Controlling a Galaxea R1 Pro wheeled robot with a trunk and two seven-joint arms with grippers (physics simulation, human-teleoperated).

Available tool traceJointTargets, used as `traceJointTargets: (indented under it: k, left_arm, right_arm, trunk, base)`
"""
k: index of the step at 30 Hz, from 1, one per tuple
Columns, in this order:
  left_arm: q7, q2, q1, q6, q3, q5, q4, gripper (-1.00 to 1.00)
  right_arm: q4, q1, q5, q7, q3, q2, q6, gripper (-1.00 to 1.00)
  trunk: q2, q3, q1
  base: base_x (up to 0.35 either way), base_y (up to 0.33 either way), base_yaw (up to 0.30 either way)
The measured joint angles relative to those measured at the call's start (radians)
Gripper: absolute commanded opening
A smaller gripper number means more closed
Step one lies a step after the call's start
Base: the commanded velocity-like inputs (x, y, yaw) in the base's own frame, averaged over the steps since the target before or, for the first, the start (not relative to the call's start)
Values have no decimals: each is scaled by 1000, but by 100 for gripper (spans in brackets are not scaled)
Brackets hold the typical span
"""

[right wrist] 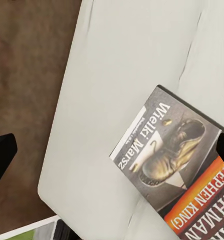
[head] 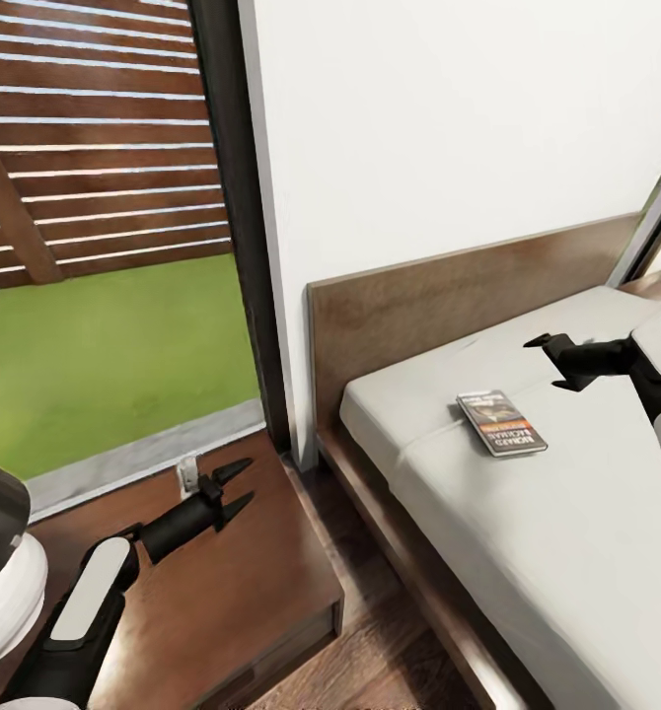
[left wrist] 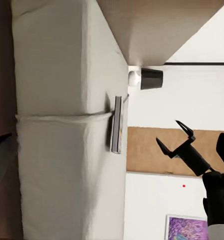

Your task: In the bedroom, move the book from the bed onto either nightstand, and place the two sandals side by side next to the bed.

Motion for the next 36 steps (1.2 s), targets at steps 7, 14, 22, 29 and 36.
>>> traceJointTargets:
  k: [7, 14, 22, 29, 36]
  left_arm:
    - [298, -1, -7, -1, -1, 185, -55, 100]
    - [378, -1, -8, 3, -5, 249, -104, 100]
    - [395, -7, -8, 7, -8, 273, -124, 100]
    - [397, -11, -8, 8, -10, 280, -128, 100]
    - [397, -11, -8, 9, -12, 281, -128, 100]
  right_arm:
    - [-4, -2, -2, 1, 0, -4, -1, 100]
    - [-5, -2, -2, 1, 0, -4, -2, 100]
    - [-5, -2, -5, 1, -8, -4, -1, 100]
    - [-4, -2, -11, 10, -19, -2, 0, 100]
    - [2, -1, -14, 59, -25, 0, -13, 100]
  trunk:
    - [0, -11, 0]
    - [0, -22, 0]
    - [0, -35, 0]
    - [0, -46, 0]
    - [0, -57, 0]
  base:
    - [0, 0, 0]
    - [0, 0, 0]
    - [0, 0, 0]
    - [0, 0, 0]
    - [0, 0, 0]
